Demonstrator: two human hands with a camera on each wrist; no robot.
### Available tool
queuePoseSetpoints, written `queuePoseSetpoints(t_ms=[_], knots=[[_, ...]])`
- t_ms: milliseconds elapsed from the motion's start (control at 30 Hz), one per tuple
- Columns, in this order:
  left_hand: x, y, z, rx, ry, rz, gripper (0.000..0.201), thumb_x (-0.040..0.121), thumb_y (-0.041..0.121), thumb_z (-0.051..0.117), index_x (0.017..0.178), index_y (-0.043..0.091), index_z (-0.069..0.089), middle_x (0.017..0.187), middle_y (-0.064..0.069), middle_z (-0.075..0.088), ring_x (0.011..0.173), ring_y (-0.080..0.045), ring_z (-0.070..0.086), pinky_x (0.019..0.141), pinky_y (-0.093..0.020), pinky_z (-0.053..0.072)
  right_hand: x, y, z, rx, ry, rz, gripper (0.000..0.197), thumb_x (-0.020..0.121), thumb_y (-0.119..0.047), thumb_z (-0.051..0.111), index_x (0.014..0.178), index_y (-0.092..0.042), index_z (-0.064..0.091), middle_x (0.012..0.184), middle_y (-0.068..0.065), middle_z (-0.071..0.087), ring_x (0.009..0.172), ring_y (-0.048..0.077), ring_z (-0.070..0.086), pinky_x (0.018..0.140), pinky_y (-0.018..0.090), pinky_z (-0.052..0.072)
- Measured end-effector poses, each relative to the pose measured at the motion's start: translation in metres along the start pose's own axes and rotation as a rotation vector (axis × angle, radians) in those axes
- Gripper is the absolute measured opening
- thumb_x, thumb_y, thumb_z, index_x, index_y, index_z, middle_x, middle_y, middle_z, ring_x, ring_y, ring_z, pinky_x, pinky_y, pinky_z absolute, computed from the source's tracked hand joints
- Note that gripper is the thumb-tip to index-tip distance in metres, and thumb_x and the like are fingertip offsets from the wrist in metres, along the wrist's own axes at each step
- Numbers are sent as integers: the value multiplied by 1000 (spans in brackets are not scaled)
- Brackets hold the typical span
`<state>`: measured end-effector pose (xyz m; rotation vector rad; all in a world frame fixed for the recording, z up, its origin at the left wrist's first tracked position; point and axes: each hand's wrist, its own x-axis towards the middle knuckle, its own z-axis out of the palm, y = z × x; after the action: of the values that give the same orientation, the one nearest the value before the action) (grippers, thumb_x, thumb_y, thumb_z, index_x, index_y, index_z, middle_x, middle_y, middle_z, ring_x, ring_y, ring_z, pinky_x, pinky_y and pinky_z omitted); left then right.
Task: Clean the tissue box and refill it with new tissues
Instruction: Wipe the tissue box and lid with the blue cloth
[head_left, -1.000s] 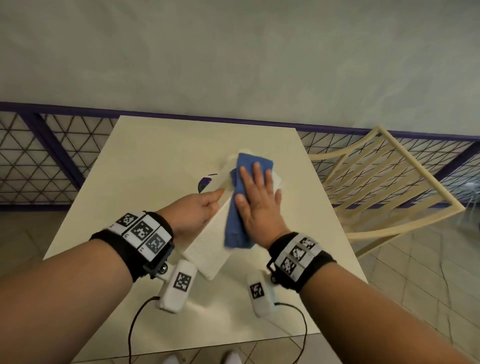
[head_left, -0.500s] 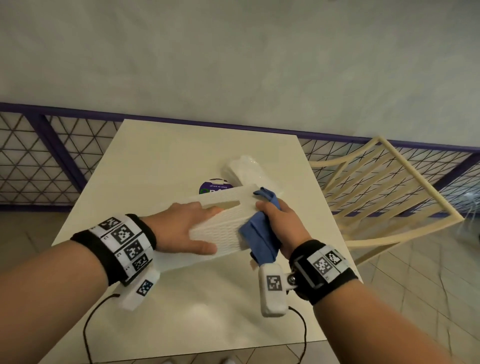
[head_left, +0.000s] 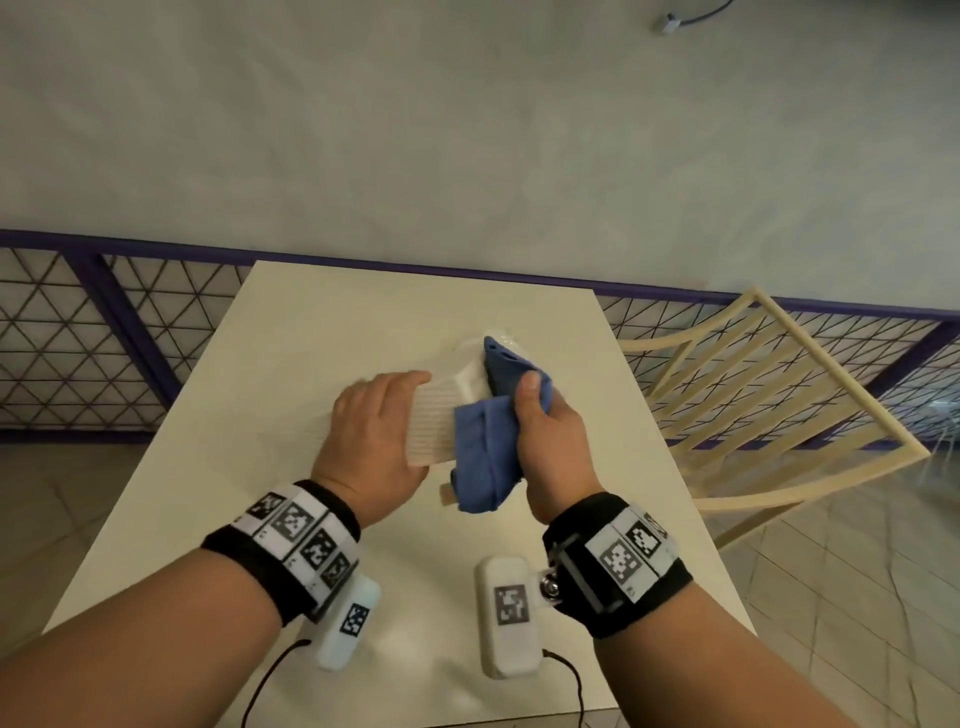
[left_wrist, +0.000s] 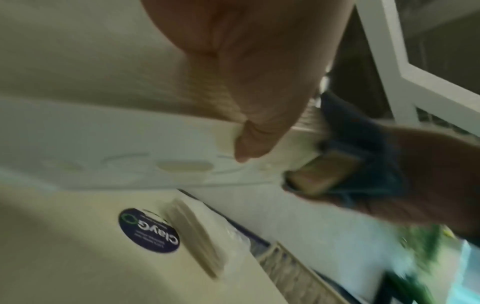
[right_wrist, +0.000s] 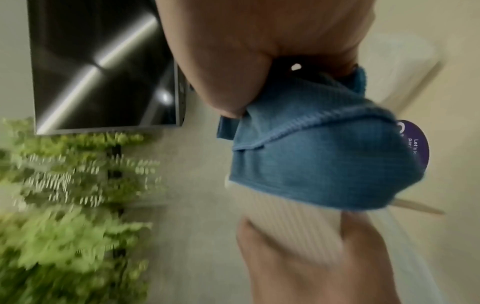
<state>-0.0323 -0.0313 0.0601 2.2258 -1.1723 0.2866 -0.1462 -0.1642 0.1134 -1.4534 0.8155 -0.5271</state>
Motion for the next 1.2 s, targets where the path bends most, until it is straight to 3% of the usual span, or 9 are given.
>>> queuePoseSetpoints(t_ms=[100, 200, 300, 400, 567, 667, 833, 1033, 1200], knots=[[1, -10, -14, -140, -67, -126, 74, 70, 18, 72, 133, 22, 33, 132, -2, 43, 137, -21, 29, 116, -56, 6, 1, -10, -18, 132, 78, 30, 32, 96, -52, 39, 97, -28, 59, 108, -4, 66, 103, 17, 61, 92, 37, 51], [3, -10, -20, -251, -87, -212, 74, 73, 10, 68, 129, 35, 26, 140, 5, 33, 147, -19, 1, 116, -55, 15, -1, -18, -12, 51, 34, -40, 59, 92, -59, 37, 135, -20, 46, 131, -4, 53, 126, 21, 48, 107, 42, 39], [9, 5, -22, -227, -59, -238, 69, 73, 15, 70, 127, 34, 32, 132, 4, 43, 134, -24, 37, 91, -45, 48, -13, -16, 16, -373, -179, -328, 65, 91, -63, 31, 148, -32, 27, 157, -4, 25, 147, 19, 14, 120, 44, 13], [9, 15, -25, -215, -16, -270, 56, 74, 24, 73, 120, 24, 40, 110, 8, 48, 87, -17, 57, 59, -20, 40, -20, 0, 32, -691, -301, -626, 50, 98, -52, 19, 147, -43, 22, 160, -13, 10, 147, 7, -9, 115, 43, -11], [-2, 9, -28, -284, -9, -262, 60, 69, 19, 76, 116, 35, 42, 110, 13, 49, 84, -8, 52, 62, -10, 35, 10, 17, 11, -592, -180, -486, 51, 96, -46, 18, 147, -39, 22, 160, -13, 11, 145, 2, -2, 118, 53, -4], [-3, 12, -24, -308, -39, -281, 66, 68, 22, 75, 120, 38, 39, 116, 11, 49, 89, -11, 54, 67, -23, 43, 0, 17, 24, -611, -138, -466, 53, 96, -47, 18, 148, -38, 22, 161, -11, 10, 149, 13, -2, 117, 57, -1], [1, 12, -23, -430, -65, -324, 53, 64, 48, 61, 108, 26, 43, 108, -3, 54, 92, -20, 59, 80, -43, 52, -30, 14, 43, -796, -281, -640, 48, 99, -48, 18, 147, -43, 18, 159, -20, 7, 146, 6, -10, 112, 46, -19], [-8, -5, -39, -580, -77, -276, 83, 60, 5, 85, 107, 55, 38, 114, 16, 53, 106, -1, 53, 82, -39, 54, 2, 10, 8, -447, -200, -423, 44, 102, -37, 28, 146, -33, 31, 158, -13, 21, 138, -4, 19, 120, 50, 1], [-11, -19, -47, -814, -168, -247, 86, 60, -7, 83, 105, 54, 42, 115, 21, 55, 116, -5, 54, 73, -27, 57, -1, 0, -5, -49, -283, -116, 52, 96, -56, 32, 140, -32, 45, 139, 1, 54, 129, 16, 49, 113, 39, 34]])
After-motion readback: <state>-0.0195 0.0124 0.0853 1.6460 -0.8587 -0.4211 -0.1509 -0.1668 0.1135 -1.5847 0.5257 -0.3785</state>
